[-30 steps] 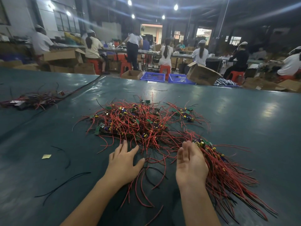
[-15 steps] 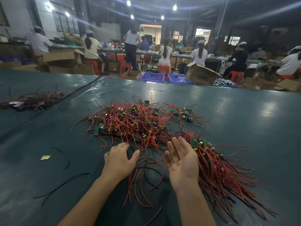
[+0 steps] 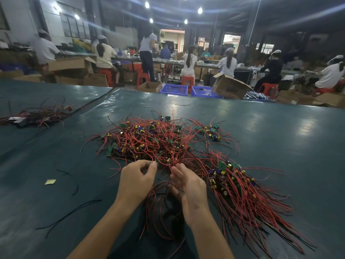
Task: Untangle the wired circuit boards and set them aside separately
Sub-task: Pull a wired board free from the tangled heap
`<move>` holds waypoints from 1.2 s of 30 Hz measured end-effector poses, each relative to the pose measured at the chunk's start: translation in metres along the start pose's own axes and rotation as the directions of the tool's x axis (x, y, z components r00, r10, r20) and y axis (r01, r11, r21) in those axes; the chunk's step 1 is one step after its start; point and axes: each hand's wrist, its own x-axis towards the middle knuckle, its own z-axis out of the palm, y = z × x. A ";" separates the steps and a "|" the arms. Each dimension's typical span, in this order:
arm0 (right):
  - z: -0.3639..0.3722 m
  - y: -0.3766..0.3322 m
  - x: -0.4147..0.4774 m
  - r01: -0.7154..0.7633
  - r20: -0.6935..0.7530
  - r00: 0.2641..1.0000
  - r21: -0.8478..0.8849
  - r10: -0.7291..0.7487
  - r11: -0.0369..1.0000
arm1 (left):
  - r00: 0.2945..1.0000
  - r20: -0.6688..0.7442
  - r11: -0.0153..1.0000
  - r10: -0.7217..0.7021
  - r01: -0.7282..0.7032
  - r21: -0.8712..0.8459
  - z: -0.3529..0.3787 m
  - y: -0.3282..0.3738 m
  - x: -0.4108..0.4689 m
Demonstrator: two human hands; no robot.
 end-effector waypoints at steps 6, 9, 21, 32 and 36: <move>0.008 0.013 0.000 0.039 0.158 0.987 -0.139 -0.017 0.990 | 0.998 0.038 0.990 0.059 -0.053 -0.134 -0.003 0.015 -0.007; 0.011 0.016 0.000 0.052 0.218 0.976 -0.128 -0.023 0.990 | 0.987 0.146 0.984 0.062 -0.036 -0.173 0.000 0.016 -0.009; 0.008 0.021 -0.009 0.473 0.324 0.869 -0.316 -0.374 0.823 | 0.900 0.268 0.875 -0.344 0.410 -0.257 -0.002 -0.020 0.016; 0.011 0.029 -0.019 0.803 0.495 0.595 -0.350 -0.633 0.482 | 0.575 0.668 0.214 -0.473 0.810 -0.546 0.001 -0.013 0.016; 0.009 0.030 -0.020 0.812 0.492 0.583 -0.318 -0.647 0.490 | 0.630 0.599 0.365 -0.495 0.776 -0.514 0.005 -0.007 0.012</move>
